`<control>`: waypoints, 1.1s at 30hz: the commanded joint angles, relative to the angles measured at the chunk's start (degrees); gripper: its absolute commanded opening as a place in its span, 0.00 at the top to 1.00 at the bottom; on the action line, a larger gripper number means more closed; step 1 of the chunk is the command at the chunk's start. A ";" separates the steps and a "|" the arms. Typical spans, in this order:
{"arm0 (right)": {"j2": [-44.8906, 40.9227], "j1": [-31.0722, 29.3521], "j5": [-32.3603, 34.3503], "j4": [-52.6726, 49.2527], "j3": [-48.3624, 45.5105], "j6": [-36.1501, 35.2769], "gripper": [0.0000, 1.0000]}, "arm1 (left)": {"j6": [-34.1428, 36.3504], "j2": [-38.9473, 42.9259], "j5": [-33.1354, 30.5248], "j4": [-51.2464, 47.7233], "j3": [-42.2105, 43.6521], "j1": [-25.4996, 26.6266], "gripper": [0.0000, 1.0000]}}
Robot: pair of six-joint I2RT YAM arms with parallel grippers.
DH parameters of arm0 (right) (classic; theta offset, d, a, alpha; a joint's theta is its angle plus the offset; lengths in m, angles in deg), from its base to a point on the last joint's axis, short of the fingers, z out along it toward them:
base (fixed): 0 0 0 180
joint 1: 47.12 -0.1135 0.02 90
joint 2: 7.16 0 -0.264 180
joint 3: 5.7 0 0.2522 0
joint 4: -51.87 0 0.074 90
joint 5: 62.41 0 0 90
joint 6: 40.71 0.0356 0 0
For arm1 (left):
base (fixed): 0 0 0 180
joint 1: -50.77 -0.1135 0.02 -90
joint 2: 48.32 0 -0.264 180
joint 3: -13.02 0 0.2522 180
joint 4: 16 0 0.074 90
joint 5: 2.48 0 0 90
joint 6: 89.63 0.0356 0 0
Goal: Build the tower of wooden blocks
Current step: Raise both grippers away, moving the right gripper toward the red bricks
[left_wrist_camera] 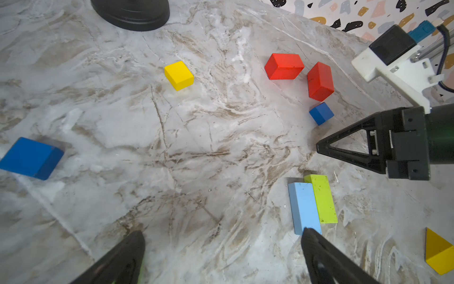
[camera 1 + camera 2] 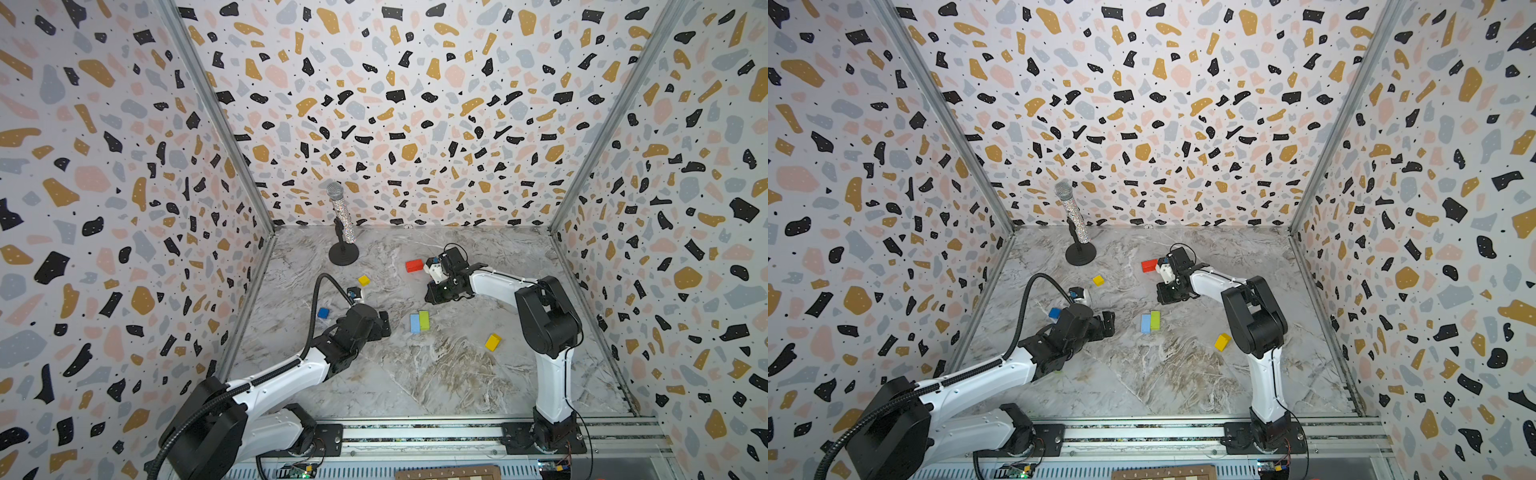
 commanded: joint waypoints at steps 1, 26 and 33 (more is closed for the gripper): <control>0.43 -0.70 1.23 -2.26 2.68 -0.55 0.85 | 1.45 1.09 -0.60 0.68 0.53 -0.75 0.00; -2.13 -3.53 2.86 -2.53 -1.64 -0.29 0.85 | 0.80 3.39 1.52 1.68 3.18 -2.96 0.00; -3.33 -3.83 3.13 -2.30 -2.98 -0.04 0.85 | 0.07 4.09 1.50 2.43 4.50 -3.17 0.00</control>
